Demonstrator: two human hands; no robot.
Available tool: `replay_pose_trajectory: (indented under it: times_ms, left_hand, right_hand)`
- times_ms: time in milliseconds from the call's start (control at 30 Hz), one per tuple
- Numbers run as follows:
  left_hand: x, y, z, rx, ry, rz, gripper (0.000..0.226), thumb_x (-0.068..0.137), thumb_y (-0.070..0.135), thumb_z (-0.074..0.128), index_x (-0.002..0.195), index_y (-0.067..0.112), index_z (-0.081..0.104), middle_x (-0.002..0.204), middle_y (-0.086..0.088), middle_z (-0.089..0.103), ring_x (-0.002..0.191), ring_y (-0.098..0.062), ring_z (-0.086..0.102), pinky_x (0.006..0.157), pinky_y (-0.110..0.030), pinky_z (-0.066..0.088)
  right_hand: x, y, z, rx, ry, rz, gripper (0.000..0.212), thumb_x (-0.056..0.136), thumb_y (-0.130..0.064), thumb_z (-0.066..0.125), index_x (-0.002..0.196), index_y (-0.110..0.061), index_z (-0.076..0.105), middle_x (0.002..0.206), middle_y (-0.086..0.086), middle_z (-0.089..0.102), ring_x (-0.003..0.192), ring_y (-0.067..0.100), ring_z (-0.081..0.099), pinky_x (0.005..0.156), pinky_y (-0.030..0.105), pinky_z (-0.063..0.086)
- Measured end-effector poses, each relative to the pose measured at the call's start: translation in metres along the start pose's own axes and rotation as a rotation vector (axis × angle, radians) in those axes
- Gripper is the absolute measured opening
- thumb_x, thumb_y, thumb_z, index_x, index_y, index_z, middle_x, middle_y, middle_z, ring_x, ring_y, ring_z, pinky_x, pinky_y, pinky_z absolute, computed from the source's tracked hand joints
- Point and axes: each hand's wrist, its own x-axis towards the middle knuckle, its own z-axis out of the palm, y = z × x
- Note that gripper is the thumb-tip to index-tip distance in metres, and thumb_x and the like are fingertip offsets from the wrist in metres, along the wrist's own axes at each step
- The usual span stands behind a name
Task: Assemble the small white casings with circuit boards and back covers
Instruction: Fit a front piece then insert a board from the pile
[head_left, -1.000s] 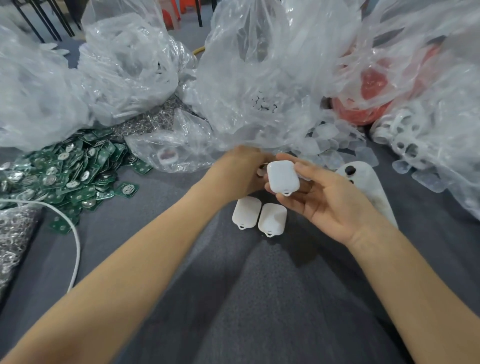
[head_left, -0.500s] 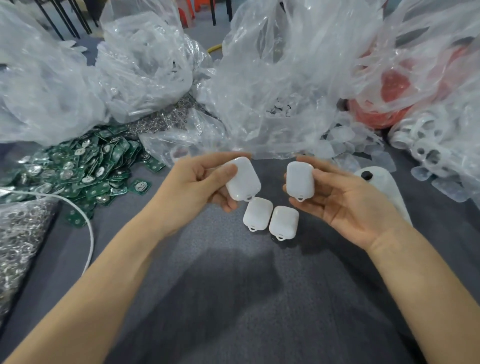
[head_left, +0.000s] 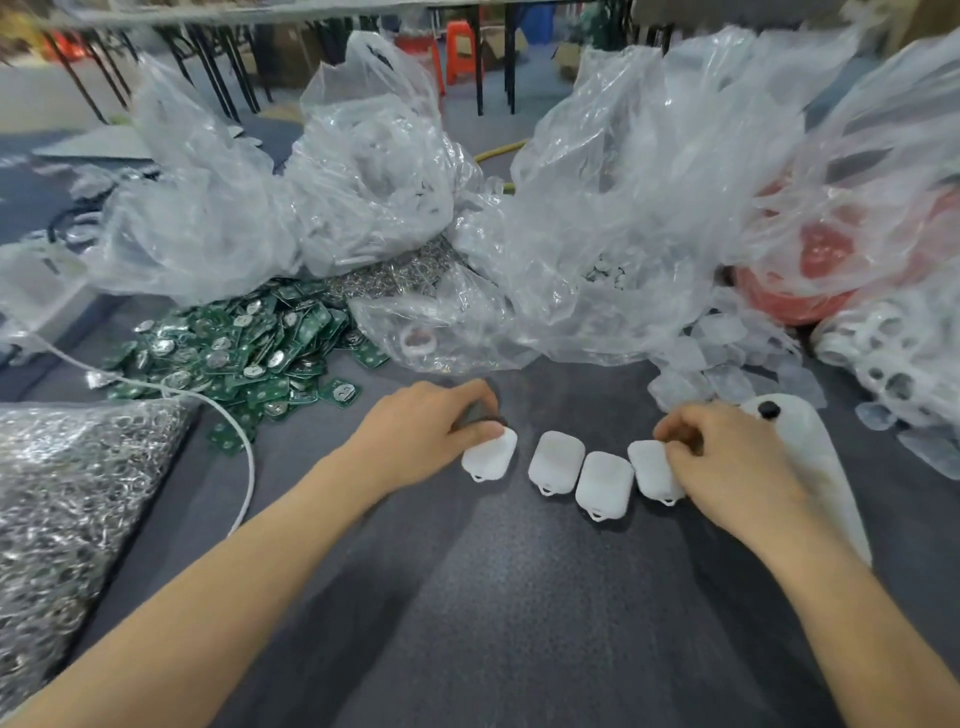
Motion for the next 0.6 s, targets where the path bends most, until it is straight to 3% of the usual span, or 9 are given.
replay_pose_trajectory:
  times_ms: [100, 267, 333, 400, 500, 600]
  left_hand:
    - [0.0, 0.006, -0.009, -0.114, 0.083, 0.009, 0.019, 0.095, 0.04, 0.051, 0.109, 0.029, 0.058, 0.066, 0.008, 0.055, 0.065, -0.011, 0.052, 0.064, -0.033, 0.046]
    - [0.022, 0.059, -0.028, -0.288, 0.184, 0.175, 0.01, 0.092, 0.018, 0.058, 0.095, 0.021, 0.068, 0.058, 0.013, 0.051, 0.058, 0.002, 0.048, 0.056, -0.012, 0.034]
    - [0.046, 0.096, -0.034, -0.34, 0.237, 0.275, 0.013, 0.091, 0.014, 0.058, 0.095, 0.019, 0.069, 0.068, 0.007, 0.059, 0.063, -0.002, 0.05, 0.062, -0.014, 0.038]
    - [0.075, 0.134, -0.035, -0.368, 0.252, 0.355, 0.016, 0.091, 0.011, 0.055, 0.097, 0.016, 0.069, 0.079, -0.001, 0.066, 0.072, -0.013, 0.057, 0.069, -0.021, 0.043]
    - [0.115, 0.176, -0.028, -0.38, 0.234, 0.348, 0.024, 0.093, 0.005, 0.048, 0.102, 0.011, 0.069, 0.091, -0.007, 0.07, 0.082, -0.021, 0.062, 0.078, -0.031, 0.046]
    - [0.142, 0.209, -0.024, -0.402, 0.268, 0.382, 0.026, 0.093, 0.0, 0.046, 0.109, 0.005, 0.067, 0.104, -0.01, 0.067, 0.093, -0.023, 0.061, 0.083, -0.024, 0.044]
  right_hand:
    - [0.0, -0.001, 0.001, 0.042, 0.06, -0.031, 0.016, 0.086, -0.011, 0.058, 0.093, -0.023, 0.066, 0.095, 0.001, 0.062, 0.079, 0.015, 0.054, 0.072, 0.027, 0.041]
    - [0.001, -0.009, 0.006, 0.202, 0.369, -0.127, 0.008, 0.088, -0.013, 0.06, 0.086, -0.017, 0.066, 0.078, -0.014, 0.052, 0.069, 0.007, 0.051, 0.065, 0.022, 0.039]
    - [-0.002, -0.009, 0.008, 0.293, 0.459, -0.182, 0.01, 0.092, -0.01, 0.057, 0.084, -0.013, 0.062, 0.074, -0.013, 0.051, 0.067, 0.006, 0.049, 0.066, 0.025, 0.041]
    - [-0.006, -0.007, 0.006, 0.415, 0.546, -0.232, 0.016, 0.098, -0.014, 0.049, 0.082, -0.015, 0.054, 0.063, -0.015, 0.046, 0.058, 0.005, 0.045, 0.056, 0.02, 0.034]
    - [-0.011, -0.001, -0.011, 0.584, 0.779, -0.262, 0.026, 0.101, -0.024, 0.039, 0.076, -0.017, 0.044, 0.053, -0.012, 0.035, 0.048, 0.005, 0.036, 0.046, 0.013, 0.026]
    - [-0.01, 0.008, -0.028, 0.695, 0.922, -0.26, 0.033, 0.099, -0.027, 0.038, 0.066, -0.023, 0.037, 0.048, -0.009, 0.031, 0.045, 0.005, 0.029, 0.043, 0.013, 0.022]
